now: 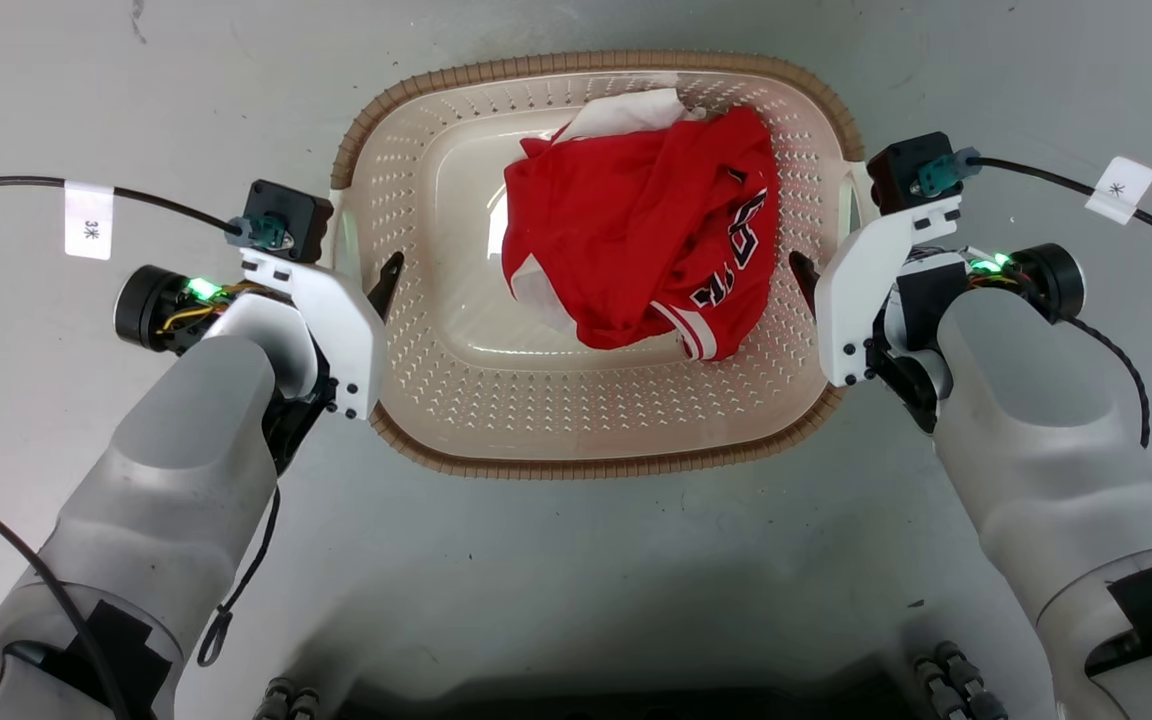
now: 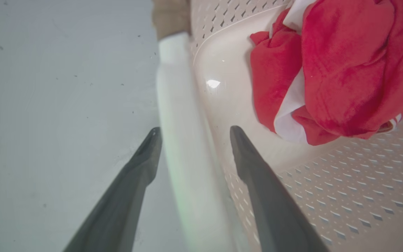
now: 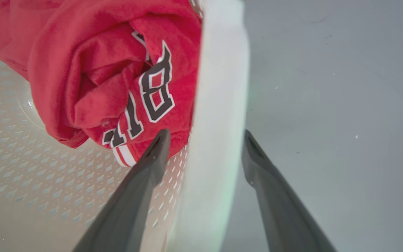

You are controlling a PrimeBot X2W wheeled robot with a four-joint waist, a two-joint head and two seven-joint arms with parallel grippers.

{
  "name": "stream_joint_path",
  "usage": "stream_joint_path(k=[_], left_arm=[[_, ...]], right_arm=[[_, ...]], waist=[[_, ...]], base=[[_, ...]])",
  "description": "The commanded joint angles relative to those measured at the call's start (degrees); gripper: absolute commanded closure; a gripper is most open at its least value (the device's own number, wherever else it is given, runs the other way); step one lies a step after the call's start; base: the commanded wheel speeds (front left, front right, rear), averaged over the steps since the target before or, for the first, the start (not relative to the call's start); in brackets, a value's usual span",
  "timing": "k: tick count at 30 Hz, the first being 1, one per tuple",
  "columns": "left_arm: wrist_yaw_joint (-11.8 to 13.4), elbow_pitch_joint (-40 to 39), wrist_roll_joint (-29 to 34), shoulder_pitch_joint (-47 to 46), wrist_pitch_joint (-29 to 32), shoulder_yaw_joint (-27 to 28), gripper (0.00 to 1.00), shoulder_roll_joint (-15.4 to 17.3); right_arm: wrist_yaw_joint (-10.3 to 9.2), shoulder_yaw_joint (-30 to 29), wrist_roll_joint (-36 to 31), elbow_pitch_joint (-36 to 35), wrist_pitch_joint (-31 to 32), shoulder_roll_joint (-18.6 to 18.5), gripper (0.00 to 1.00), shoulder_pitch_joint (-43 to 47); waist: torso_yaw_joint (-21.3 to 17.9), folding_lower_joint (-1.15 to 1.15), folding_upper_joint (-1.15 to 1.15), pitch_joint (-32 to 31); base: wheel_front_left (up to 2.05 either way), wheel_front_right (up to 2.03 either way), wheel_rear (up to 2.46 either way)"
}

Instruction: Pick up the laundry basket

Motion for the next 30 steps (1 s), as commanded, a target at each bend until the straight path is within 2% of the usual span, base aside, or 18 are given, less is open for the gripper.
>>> stream_joint_path(k=[1, 11, 12, 13, 14, 23, 30], left_arm=[[0.1, 0.3, -0.5, -0.4, 0.0, -0.5, 0.00, 0.5], [0.1, -0.2, -4.1, -1.4, -0.9, -5.5, 0.00, 0.2], [0.1, -0.5, -4.5, -1.3, -0.6, -6.1, 0.61, 0.1], [0.1, -0.8, -4.9, -1.4, -0.4, -6.8, 1.00, 0.1], [0.1, -1.2, -5.3, -1.4, -0.4, -7.4, 1.00, 0.2], [0.0, -2.8, -9.5, -1.1, -0.2, -12.4, 1.00, 1.6], [0.0, -4.2, -13.3, 0.1, 1.4, -16.5, 1.00, 1.8]], right_arm=[[-0.02, 0.3, 0.4, 0.3, -0.3, 0.0, 0.00, -0.9], [-0.02, 2.0, 1.3, 2.1, -0.7, 0.0, 0.00, -1.9], [-0.02, 2.2, 1.3, 2.2, -0.7, 0.0, 0.21, -2.0], [-0.02, 2.4, 1.2, 2.4, -0.5, 0.0, 0.80, -2.1], [-0.02, 2.7, 1.1, 2.5, -0.2, 0.0, 1.00, -2.1], [-0.02, 3.0, 0.2, 3.5, -0.7, -0.2, 1.00, -2.1], [-0.02, 3.8, 1.1, 4.2, 1.4, -0.2, 1.00, -0.8]], waist=[[0.0, 0.00, 0.00, -0.1], [0.4, 0.00, 0.00, -0.3], [0.5, 0.00, 0.00, -0.3], [0.5, 0.00, 0.00, -0.4], [0.6, 0.00, 0.00, -0.4], [0.9, 0.00, 0.00, -1.6], [0.8, 0.00, 0.00, -5.7]], base=[[0.00, 0.00, 0.00], [0.00, 0.00, 0.00], [0.00, 0.00, 0.00], [0.00, 0.00, 0.00], [0.00, 0.00, 0.00], [0.00, 0.00, 0.00], [0.00, 0.00, 0.00]])
